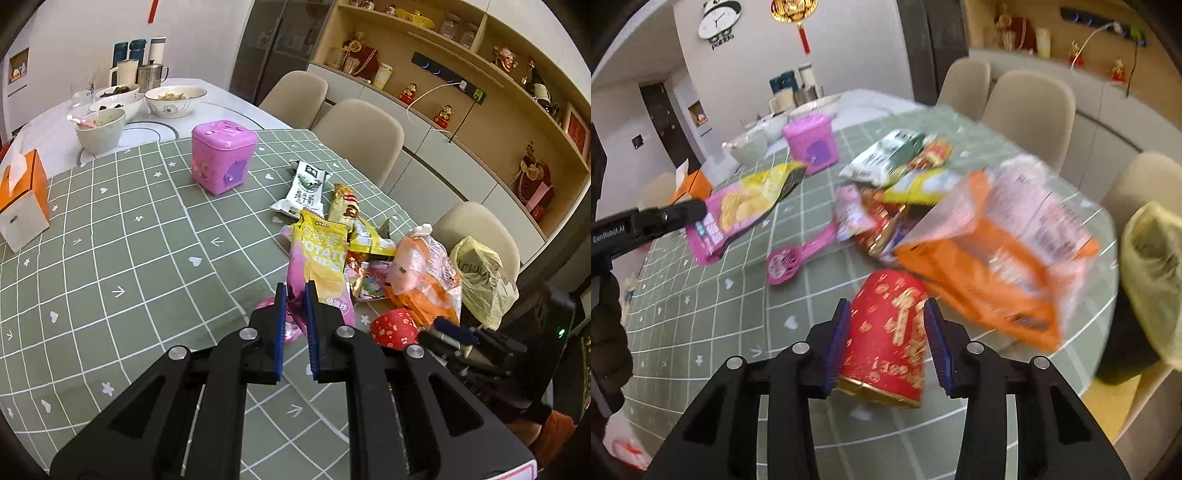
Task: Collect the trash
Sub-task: 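Grasp the red paper cup with the right gripper and lift it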
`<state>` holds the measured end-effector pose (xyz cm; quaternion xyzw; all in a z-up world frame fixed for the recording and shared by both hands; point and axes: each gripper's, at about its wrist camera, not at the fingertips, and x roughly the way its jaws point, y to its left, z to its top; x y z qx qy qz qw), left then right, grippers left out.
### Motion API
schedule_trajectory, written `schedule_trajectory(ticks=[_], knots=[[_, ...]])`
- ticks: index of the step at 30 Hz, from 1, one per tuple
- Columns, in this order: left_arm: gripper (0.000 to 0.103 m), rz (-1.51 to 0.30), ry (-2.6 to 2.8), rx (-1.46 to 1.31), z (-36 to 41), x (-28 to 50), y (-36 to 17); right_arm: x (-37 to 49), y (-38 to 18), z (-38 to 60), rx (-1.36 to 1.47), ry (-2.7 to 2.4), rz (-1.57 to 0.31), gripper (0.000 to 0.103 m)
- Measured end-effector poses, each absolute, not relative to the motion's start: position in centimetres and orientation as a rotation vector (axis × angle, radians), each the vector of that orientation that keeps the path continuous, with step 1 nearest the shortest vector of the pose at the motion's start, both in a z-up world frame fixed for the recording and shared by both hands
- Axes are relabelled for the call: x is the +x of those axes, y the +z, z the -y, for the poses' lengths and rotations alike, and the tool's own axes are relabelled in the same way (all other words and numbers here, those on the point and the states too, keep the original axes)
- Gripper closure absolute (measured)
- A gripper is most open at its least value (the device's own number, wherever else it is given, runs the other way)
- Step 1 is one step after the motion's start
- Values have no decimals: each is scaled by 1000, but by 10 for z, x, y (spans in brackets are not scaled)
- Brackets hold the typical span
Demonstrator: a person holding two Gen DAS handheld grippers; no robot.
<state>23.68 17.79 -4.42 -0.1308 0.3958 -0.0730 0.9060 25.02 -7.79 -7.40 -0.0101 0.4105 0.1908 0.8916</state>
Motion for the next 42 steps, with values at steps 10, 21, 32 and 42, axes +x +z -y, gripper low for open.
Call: schedule_trajectory(ticks=[10,21,32,42], knots=[[93,-829,-164,-289,-183,229,-54,261,-59,143,99,228,-784,56],[93,-852,-203,-324,-214,221,-71,193,-81,57,-232,336,-790,56],[93,-809,-169,-275,-210,217,-47,242,-73,63,-132,344,-754,93],[93,-630,-239,-224,-142,234,24,234,6,148,-10,323,-643,100]])
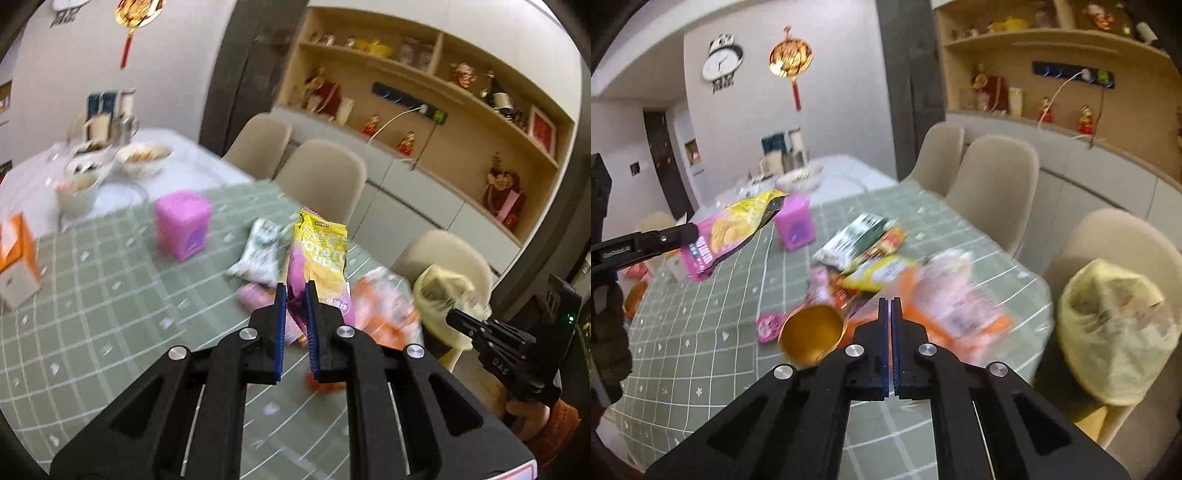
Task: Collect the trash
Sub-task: 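Grasp the red paper cup with the right gripper and lift it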
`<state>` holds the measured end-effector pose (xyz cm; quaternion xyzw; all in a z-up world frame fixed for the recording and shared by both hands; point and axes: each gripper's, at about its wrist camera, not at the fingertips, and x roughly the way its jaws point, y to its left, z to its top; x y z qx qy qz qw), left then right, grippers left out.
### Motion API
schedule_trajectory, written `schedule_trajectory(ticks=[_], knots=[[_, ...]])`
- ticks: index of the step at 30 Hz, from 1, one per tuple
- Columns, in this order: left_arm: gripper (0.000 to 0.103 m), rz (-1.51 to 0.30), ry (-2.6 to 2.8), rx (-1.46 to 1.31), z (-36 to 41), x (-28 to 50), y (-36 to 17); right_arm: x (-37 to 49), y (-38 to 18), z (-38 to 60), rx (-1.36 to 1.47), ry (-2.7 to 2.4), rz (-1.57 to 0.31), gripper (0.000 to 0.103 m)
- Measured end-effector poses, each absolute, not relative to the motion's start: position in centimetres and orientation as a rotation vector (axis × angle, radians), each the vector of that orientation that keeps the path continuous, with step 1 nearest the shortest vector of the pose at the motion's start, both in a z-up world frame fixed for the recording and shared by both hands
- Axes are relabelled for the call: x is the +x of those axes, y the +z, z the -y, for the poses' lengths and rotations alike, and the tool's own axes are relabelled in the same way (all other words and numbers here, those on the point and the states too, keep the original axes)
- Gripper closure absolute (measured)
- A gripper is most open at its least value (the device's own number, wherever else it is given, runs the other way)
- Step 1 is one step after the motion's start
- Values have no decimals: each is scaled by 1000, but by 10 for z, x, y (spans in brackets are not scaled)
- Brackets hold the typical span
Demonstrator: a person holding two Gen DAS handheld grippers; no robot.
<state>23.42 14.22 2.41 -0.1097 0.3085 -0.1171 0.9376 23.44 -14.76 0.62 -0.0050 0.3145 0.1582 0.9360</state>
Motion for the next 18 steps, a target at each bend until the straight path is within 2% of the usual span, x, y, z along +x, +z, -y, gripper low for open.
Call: schedule_trajectory(ticks=[6,8,9,10,14,18], knots=[[93,-599,-226,-239,-107,250,47,230,8,173,41,439,-672,98],[93,-601,-215,-227,-104,247,48,225,1,167,56,489,-671,79],[93,-605,-213,-226,-103,245,46,224,-4,161,70,533,-673,54],[93,-614,-207,-226,-105,242,43,221,-12,154,73,574,-683,48],[93,-660,-170,-245,-124,228,23,215,-59,111,-91,599,-785,48],[93,-730,-124,-261,-153,217,1,217,-82,86,-121,572,-790,48]])
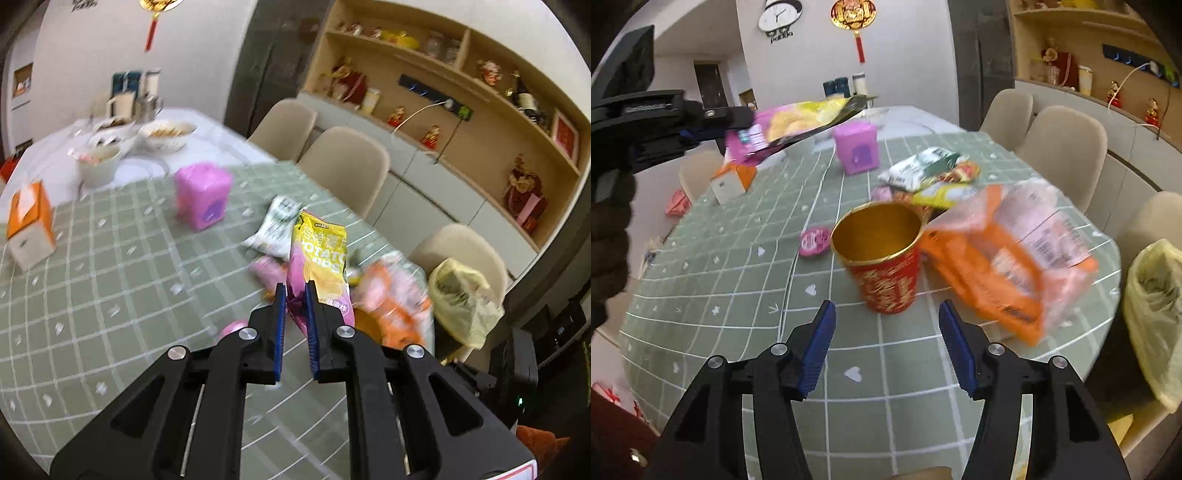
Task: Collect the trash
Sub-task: 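Grasp the red paper cup with the right gripper and lift it, then carry both items to the yellow-lined bin and open both grippers over it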
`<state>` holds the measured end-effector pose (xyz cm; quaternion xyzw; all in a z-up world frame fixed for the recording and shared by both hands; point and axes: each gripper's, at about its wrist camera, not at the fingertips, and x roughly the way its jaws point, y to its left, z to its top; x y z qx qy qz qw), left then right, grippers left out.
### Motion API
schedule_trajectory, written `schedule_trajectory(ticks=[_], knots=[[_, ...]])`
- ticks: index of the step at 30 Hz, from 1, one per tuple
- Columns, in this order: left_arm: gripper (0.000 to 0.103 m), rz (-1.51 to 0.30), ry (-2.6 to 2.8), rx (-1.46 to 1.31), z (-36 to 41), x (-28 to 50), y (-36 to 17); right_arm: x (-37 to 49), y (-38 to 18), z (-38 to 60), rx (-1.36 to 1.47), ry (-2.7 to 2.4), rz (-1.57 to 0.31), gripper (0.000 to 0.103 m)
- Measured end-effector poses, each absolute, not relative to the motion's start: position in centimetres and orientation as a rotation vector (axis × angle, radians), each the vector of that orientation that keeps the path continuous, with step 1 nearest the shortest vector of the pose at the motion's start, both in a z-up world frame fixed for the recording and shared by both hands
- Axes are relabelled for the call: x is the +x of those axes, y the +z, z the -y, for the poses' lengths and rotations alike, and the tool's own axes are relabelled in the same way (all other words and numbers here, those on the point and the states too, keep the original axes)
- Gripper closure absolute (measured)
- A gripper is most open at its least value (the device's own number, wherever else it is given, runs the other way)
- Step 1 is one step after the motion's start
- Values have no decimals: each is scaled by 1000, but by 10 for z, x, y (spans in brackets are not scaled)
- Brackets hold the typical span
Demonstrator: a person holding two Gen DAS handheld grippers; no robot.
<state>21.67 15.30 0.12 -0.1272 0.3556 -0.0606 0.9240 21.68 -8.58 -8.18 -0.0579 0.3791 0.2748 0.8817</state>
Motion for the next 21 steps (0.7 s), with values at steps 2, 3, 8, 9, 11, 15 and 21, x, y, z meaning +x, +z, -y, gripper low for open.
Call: schedule_trajectory(ticks=[2,3,8,9,11,15,21], knots=[[93,-758,-98,-260,-170,211,-8,225,-86,75,-109,543,-768,48],[93,-765,-89,-259,-176,208,-11,235,-90,69,-97,515,-765,48],[93,-794,-47,-256,-207,192,-21,262,-100,45,-71,454,-724,48],[93,-802,-35,-253,-215,189,-24,267,-101,41,-81,446,-716,47],[93,-814,-18,-255,-225,185,-27,279,-107,30,-129,430,-714,47],[93,-827,3,-258,-239,178,-32,303,-117,15,-152,430,-761,47],[93,-844,10,-276,-249,173,-38,320,-113,3,-123,453,-793,51]])
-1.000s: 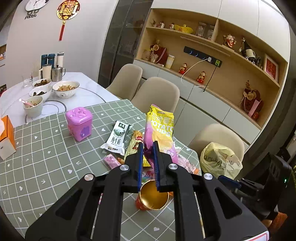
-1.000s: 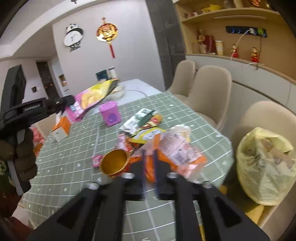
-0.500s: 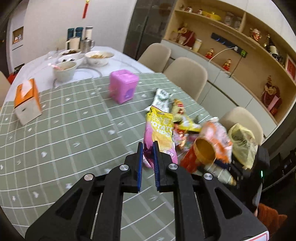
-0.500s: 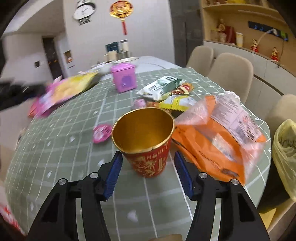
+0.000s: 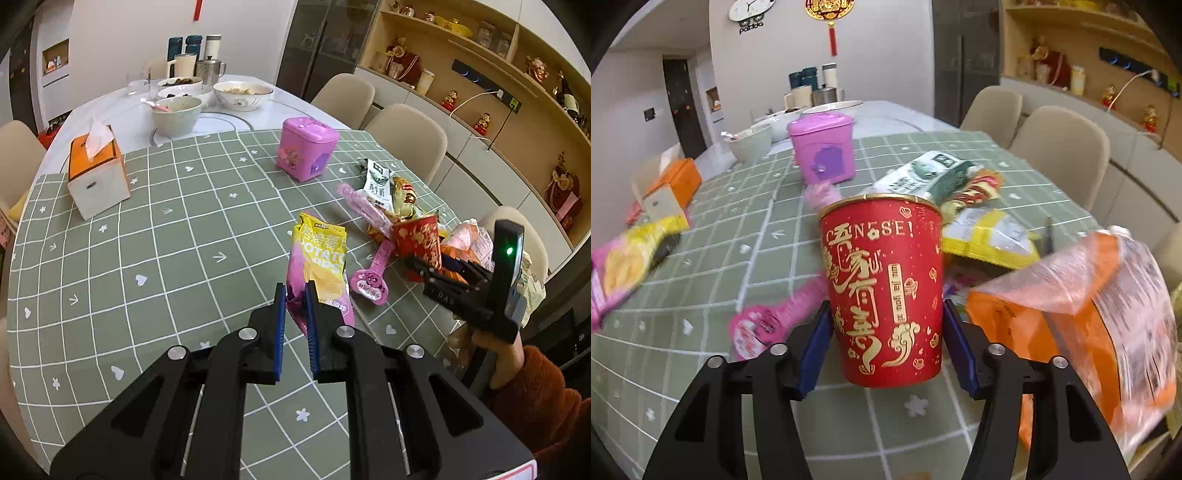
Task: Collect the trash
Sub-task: 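Carry both items to the yellow-lined bin and open both grippers over it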
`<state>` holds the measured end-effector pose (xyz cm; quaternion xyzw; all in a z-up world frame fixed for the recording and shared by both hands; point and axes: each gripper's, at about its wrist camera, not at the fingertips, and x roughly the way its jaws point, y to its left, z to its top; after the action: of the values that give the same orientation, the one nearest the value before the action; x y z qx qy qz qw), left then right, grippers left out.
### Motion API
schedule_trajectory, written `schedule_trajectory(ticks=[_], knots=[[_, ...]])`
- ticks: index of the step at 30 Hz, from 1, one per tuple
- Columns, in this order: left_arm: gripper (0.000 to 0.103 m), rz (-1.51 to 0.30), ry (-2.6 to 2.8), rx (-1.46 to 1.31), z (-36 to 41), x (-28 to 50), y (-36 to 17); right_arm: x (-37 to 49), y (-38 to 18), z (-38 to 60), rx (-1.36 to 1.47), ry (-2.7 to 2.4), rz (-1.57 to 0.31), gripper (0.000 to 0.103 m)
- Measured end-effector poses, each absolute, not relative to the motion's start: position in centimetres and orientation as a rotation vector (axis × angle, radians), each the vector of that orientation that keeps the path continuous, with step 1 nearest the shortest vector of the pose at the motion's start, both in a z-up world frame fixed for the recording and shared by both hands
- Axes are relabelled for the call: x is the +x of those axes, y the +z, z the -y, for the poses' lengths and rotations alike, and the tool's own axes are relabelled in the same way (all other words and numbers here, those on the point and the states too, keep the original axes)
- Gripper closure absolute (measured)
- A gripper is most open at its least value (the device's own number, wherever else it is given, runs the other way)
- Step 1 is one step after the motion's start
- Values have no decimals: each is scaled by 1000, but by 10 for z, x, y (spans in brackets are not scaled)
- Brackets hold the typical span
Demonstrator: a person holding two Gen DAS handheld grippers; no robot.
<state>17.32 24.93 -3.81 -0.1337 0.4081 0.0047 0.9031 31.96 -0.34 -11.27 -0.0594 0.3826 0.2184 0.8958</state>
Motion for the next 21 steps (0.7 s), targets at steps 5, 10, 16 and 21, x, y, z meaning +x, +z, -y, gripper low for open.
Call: schedule_trajectory(ticks=[5,10,16,21], knots=[[93,-823,-3,-296,-247,175,-32,301,-76,12,-64,463,-746,51],[93,-787,-57,-302,-225,191,-15,274,-31,33,-57,469,-678,51],[93,-741,-144,-294,-173,217,12,254,11,83,-64,418,-610,51],[93,-704,-247,-279,-103,240,38,247,34,151,-56,340,-576,51]])
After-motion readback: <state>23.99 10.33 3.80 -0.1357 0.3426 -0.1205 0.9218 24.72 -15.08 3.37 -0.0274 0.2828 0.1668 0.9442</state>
